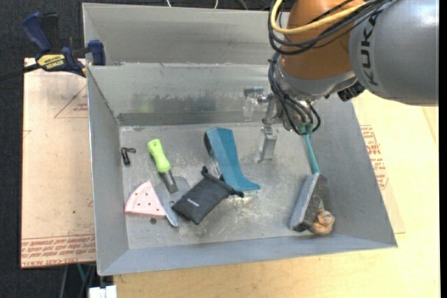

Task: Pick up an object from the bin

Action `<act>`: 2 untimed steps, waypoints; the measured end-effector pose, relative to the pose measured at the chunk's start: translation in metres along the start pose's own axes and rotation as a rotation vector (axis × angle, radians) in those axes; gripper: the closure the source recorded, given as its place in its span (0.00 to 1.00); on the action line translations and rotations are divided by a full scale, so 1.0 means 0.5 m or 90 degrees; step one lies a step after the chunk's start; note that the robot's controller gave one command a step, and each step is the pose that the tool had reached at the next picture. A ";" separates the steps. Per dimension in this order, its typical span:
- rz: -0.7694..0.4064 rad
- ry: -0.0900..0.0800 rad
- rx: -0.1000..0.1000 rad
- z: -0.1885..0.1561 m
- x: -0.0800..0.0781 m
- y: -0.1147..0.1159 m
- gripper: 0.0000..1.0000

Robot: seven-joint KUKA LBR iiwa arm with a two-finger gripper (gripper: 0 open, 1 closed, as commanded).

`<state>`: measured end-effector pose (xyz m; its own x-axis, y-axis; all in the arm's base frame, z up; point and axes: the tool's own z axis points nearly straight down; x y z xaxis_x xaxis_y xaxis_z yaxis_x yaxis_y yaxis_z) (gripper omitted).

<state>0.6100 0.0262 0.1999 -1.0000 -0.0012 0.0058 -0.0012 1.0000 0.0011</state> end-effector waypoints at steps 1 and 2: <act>0.000 -0.005 0.000 -0.010 -0.003 0.000 0.00; -0.014 -0.006 0.000 0.106 0.092 0.060 0.00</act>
Offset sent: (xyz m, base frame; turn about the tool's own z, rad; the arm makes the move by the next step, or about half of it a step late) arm -0.0587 0.0378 -0.0674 -0.0278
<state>0.5637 0.0563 0.1472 -0.9997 -0.0239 -0.0041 -0.0239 0.9997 0.0017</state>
